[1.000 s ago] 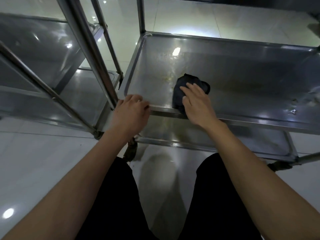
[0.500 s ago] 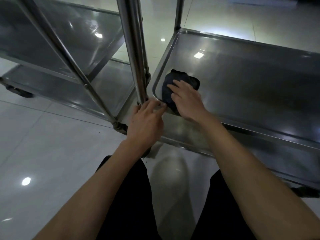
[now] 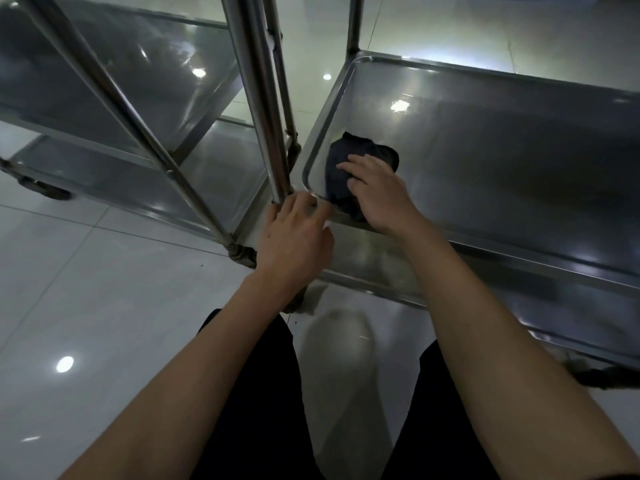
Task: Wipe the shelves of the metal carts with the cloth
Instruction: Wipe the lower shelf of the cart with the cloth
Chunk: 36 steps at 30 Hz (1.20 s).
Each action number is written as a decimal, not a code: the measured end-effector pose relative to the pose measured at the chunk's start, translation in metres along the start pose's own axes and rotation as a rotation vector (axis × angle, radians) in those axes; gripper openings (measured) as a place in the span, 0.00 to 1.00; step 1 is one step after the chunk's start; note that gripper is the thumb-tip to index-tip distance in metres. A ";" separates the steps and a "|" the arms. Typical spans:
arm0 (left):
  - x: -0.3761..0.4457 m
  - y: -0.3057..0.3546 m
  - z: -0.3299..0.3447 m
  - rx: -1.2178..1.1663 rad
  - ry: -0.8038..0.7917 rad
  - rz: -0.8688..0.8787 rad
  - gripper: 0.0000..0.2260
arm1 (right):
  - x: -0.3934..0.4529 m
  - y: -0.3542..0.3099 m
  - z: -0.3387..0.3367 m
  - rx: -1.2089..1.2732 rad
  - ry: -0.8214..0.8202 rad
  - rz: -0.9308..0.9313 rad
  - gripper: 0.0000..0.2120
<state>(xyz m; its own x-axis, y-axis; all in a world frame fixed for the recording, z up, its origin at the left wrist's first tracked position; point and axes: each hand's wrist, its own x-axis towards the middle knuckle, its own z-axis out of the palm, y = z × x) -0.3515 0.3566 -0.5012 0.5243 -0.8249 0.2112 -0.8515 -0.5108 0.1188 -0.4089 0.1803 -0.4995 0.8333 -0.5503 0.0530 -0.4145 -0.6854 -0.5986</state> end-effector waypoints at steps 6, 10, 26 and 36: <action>0.027 0.045 -0.002 -0.029 0.018 0.100 0.13 | -0.029 0.045 -0.029 -0.035 0.084 0.098 0.19; 0.052 0.097 0.005 -0.101 -0.029 0.208 0.14 | -0.057 0.080 -0.056 -0.046 0.138 0.167 0.19; 0.063 0.175 0.030 -0.167 -0.099 0.251 0.11 | -0.172 0.213 -0.171 -0.122 0.305 0.494 0.20; 0.065 0.144 0.023 -0.208 -0.139 0.313 0.13 | -0.113 0.158 -0.118 -0.213 0.226 0.305 0.20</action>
<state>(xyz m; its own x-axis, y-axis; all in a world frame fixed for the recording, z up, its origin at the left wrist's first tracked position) -0.4402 0.2238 -0.4922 0.2234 -0.9651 0.1370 -0.9466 -0.1813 0.2666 -0.6115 0.0777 -0.5057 0.5698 -0.8171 0.0873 -0.7152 -0.5454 -0.4371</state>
